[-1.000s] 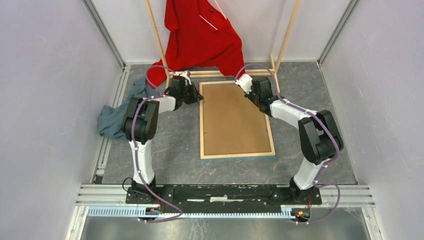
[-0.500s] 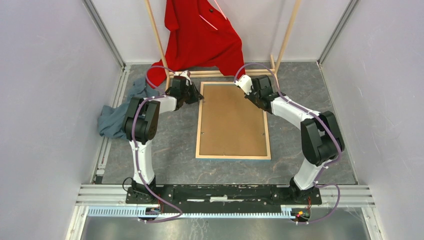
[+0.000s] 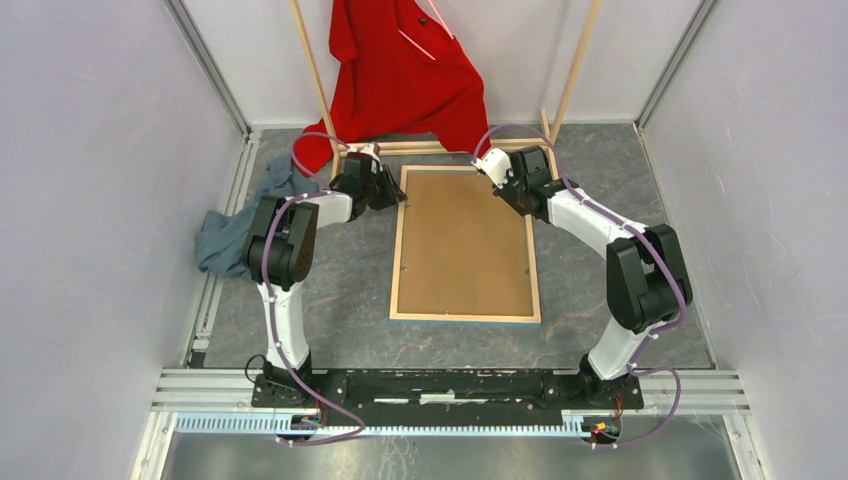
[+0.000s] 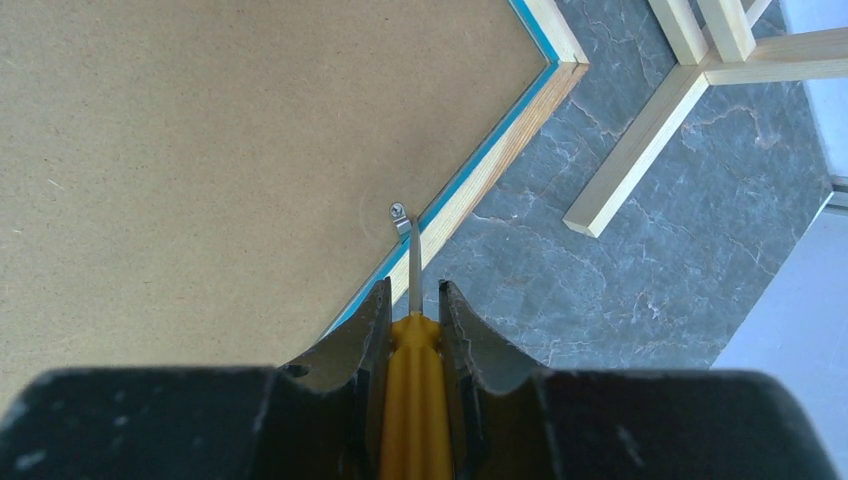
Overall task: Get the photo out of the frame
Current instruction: Release the photo frame item from the photo frame.
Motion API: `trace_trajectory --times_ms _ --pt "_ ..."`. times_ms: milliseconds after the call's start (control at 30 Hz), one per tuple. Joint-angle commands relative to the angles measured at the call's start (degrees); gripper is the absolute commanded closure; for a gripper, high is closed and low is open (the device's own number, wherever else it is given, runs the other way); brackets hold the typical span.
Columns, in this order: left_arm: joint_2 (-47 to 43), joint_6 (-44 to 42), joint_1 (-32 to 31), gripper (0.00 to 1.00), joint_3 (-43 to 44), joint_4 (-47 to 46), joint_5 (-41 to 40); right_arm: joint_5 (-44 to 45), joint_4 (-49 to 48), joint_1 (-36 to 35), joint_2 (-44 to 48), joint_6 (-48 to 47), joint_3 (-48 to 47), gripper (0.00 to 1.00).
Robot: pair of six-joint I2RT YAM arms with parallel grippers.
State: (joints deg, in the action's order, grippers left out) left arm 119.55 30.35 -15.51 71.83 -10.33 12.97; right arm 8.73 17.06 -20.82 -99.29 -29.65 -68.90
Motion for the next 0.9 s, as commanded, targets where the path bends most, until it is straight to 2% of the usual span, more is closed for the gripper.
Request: trace_trajectory --times_ms 0,167,233,367,467,567,633,733,833,867 --pt "-4.0 -2.4 0.3 0.57 -1.6 9.0 -0.6 -0.4 4.9 1.4 -0.1 0.9 -1.9 1.00" --pt "-7.6 -5.7 0.3 0.33 -0.5 10.0 0.3 -0.2 4.1 1.5 0.7 1.0 -1.8 1.00" --pt "-9.2 -8.0 0.3 0.27 0.3 12.4 0.4 -0.5 3.4 1.5 0.8 1.2 -1.2 1.00" --pt "-15.0 -15.1 0.3 0.20 0.0 13.4 2.5 -1.6 2.3 1.5 0.8 1.8 -0.2 1.00" --pt "-21.0 -23.0 -0.3 0.19 -2.8 11.7 8.5 -2.3 1.8 1.5 0.8 2.0 0.4 1.00" --pt "-26.7 -33.8 -2.1 0.17 -5.5 13.6 18.0 -2.3 1.3 1.5 1.0 2.0 1.0 1.00" --pt "-30.4 -43.4 -5.8 0.16 -7.5 17.5 20.9 -2.6 1.1 1.5 1.2 2.0 1.3 1.00" --pt "-35.8 -55.3 -14.0 0.12 -12.6 21.2 15.1 -2.8 0.9 1.5 1.5 2.1 1.6 1.00" --pt "-38.2 -59.0 -22.6 0.09 -17.1 21.1 9.1 -3.1 0.6 1.4 2.0 2.1 2.1 1.00" --pt "-38.2 -59.5 -24.6 0.04 -17.8 21.4 7.4 -3.2 0.5 1.6 2.0 2.1 2.3 1.00"
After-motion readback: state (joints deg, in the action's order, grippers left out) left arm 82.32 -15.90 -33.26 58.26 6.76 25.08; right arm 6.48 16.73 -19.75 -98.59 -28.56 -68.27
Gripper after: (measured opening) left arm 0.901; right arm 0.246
